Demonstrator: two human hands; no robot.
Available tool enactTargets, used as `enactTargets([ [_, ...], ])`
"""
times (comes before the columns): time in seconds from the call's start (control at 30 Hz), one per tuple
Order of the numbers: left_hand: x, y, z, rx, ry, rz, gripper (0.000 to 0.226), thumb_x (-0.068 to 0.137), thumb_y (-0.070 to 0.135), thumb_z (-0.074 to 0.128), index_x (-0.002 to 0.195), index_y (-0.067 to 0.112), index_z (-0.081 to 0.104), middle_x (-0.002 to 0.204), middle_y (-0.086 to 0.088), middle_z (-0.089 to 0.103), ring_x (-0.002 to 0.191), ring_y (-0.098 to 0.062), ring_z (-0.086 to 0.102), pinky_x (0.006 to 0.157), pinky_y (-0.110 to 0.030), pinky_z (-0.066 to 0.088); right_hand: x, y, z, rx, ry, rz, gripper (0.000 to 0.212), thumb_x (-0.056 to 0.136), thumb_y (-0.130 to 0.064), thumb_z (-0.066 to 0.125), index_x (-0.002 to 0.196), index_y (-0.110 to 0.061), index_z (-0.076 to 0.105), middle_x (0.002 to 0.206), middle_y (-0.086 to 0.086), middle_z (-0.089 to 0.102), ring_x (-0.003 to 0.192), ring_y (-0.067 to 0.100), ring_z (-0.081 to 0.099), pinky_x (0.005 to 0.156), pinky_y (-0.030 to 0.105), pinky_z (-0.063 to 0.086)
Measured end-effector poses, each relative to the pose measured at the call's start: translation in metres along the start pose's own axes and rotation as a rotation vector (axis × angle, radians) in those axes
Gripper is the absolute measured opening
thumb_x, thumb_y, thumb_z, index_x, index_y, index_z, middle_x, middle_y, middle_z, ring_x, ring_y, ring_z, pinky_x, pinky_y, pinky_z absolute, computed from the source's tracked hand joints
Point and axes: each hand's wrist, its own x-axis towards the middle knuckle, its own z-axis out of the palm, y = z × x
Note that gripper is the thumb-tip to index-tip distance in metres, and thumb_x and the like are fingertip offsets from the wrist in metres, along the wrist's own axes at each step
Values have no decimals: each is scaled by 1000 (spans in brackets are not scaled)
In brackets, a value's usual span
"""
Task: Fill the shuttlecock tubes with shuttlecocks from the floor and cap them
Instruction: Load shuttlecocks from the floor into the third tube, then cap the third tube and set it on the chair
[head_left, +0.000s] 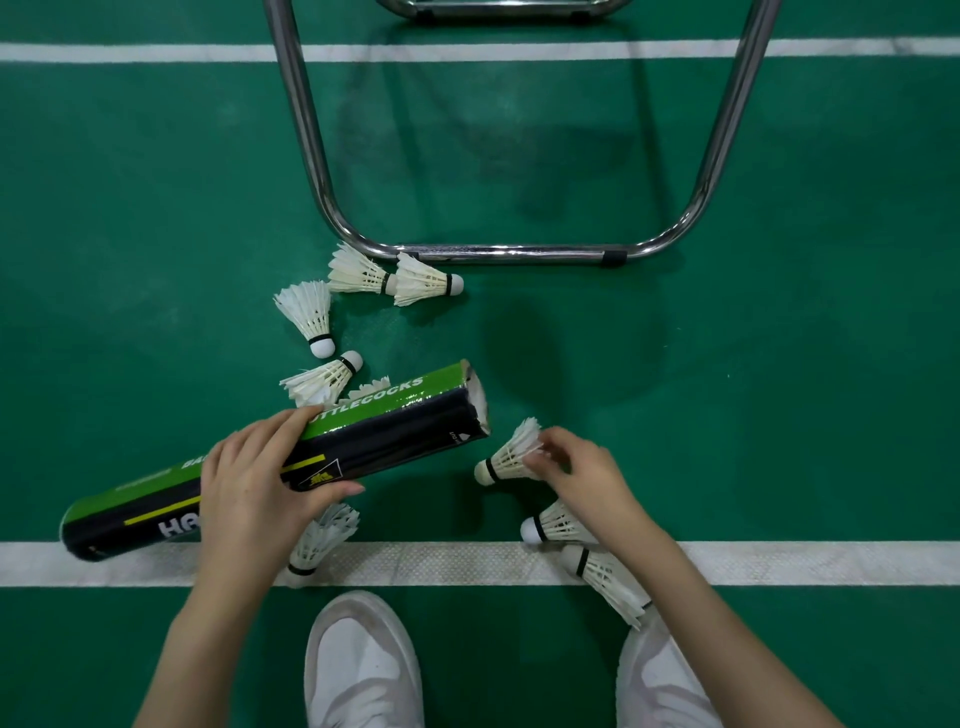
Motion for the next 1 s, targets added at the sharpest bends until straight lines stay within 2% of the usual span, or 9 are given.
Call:
enactTargets([
  [0.17, 4, 3, -10, 27, 38, 24, 95, 63, 86, 30, 121, 17, 58, 116, -7, 62, 107, -31, 51, 92, -44, 33, 5, -12, -25, 2, 84, -121, 21, 90, -25, 58, 106, -12, 61, 103, -2, 64, 94, 9, 57, 85, 18, 42],
  [0.33, 19, 12, -32, 16, 93, 37, 90, 55, 77, 44, 122, 18, 57, 116, -6, 62, 107, -32, 51, 91, -45, 33, 9, -39, -64, -10, 188, -232, 14, 90, -19, 58, 99, -11, 65, 98, -1, 66, 93, 12, 59, 87, 22, 43],
  [0.47, 38, 28, -62, 11, 159, 58, 91, 53, 75, 44, 122, 17, 57, 114, -6, 63, 106, -31, 53, 90, -45, 34, 7, -70, -100, -40, 254, -316, 12, 89, -16, 59, 97, -11, 66, 96, -1, 66, 92, 14, 60, 88, 25, 44],
  [0.63, 62, 48, -104, 44, 183, 132, 100, 55, 86, 32, 126, 19, 55, 112, -5, 63, 101, -31, 54, 85, -48, 38, -1, -115, -138, -45, 342, -440, 8, 87, -11, 61, 93, -11, 66, 89, -5, 65, 87, 13, 61, 87, 23, 44],
  [0.73, 70, 57, -129, 44, 207, 163, 95, 55, 84, 36, 126, 25, 56, 110, -2, 63, 99, -29, 54, 82, -48, 40, -9, -146, -158, -49, 387, -521, 9, 86, -9, 61, 93, -10, 66, 89, -3, 65, 84, 14, 61, 82, 17, 44],
  [0.83, 73, 66, -154, 69, 247, 191, 95, 60, 89, 25, 123, 26, 58, 106, -1, 63, 95, -28, 55, 78, -46, 41, -20, -175, -177, -9, 429, -565, 8, 87, -11, 60, 92, -14, 65, 89, -6, 66, 83, 9, 60, 79, 11, 42],
  [1.0, 76, 79, -188, 73, 294, 202, 96, 62, 90, 20, 123, 26, 58, 105, -1, 63, 93, -28, 57, 78, -47, 42, -34, -216, -214, -18, 574, -636, 6, 87, -10, 60, 90, -13, 65, 86, -2, 66, 78, 13, 59, 76, 18, 44],
])
